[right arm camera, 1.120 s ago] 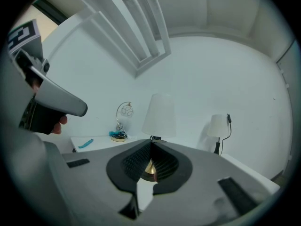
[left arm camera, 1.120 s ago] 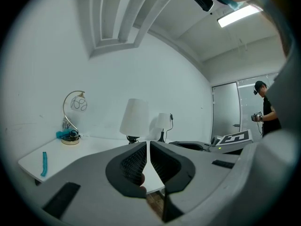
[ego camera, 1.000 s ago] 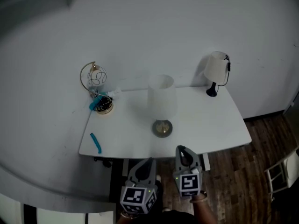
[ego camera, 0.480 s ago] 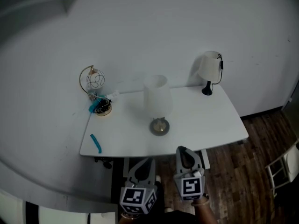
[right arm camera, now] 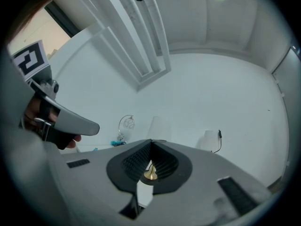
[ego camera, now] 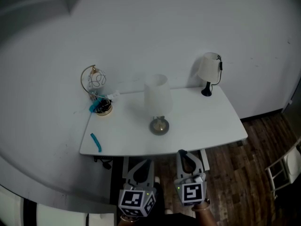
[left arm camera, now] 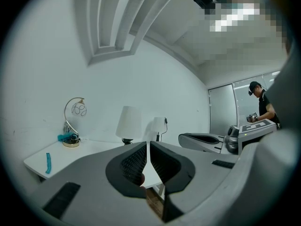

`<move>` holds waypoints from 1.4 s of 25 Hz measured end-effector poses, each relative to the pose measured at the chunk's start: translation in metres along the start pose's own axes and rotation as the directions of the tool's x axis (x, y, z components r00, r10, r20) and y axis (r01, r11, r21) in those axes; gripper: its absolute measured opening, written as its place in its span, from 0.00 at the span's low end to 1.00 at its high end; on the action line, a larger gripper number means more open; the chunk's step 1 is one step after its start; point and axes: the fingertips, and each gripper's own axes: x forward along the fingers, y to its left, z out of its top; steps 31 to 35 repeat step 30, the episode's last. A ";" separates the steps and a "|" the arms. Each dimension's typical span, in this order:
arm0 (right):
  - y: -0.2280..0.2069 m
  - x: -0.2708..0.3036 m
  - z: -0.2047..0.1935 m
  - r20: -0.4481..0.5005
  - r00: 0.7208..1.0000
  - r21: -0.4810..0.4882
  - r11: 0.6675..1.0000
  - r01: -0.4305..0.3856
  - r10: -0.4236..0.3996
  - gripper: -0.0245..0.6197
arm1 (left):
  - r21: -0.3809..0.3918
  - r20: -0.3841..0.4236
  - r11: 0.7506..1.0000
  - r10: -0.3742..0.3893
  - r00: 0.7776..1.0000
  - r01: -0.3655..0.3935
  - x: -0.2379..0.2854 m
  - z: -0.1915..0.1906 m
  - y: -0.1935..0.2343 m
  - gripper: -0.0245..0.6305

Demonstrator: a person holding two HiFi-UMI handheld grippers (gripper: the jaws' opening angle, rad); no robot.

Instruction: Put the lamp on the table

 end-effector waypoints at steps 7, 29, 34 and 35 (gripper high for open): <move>0.001 -0.014 0.002 0.005 1.000 -0.003 1.000 0.014 -0.014 0.04 | -0.007 0.015 1.000 0.000 1.000 0.000 -0.012 0.002 -0.002 0.06; 0.016 -0.034 0.007 0.012 1.000 0.006 1.000 0.003 -0.003 0.04 | -0.017 0.010 1.000 0.022 1.000 -0.021 -0.043 -0.007 -0.006 0.06; 0.016 -0.034 0.007 0.013 1.000 0.007 1.000 0.001 -0.001 0.04 | -0.018 0.009 1.000 0.023 1.000 -0.022 -0.043 -0.007 -0.006 0.06; 0.016 -0.034 0.007 0.013 1.000 0.007 1.000 0.001 -0.001 0.04 | -0.018 0.009 1.000 0.023 1.000 -0.022 -0.043 -0.007 -0.006 0.06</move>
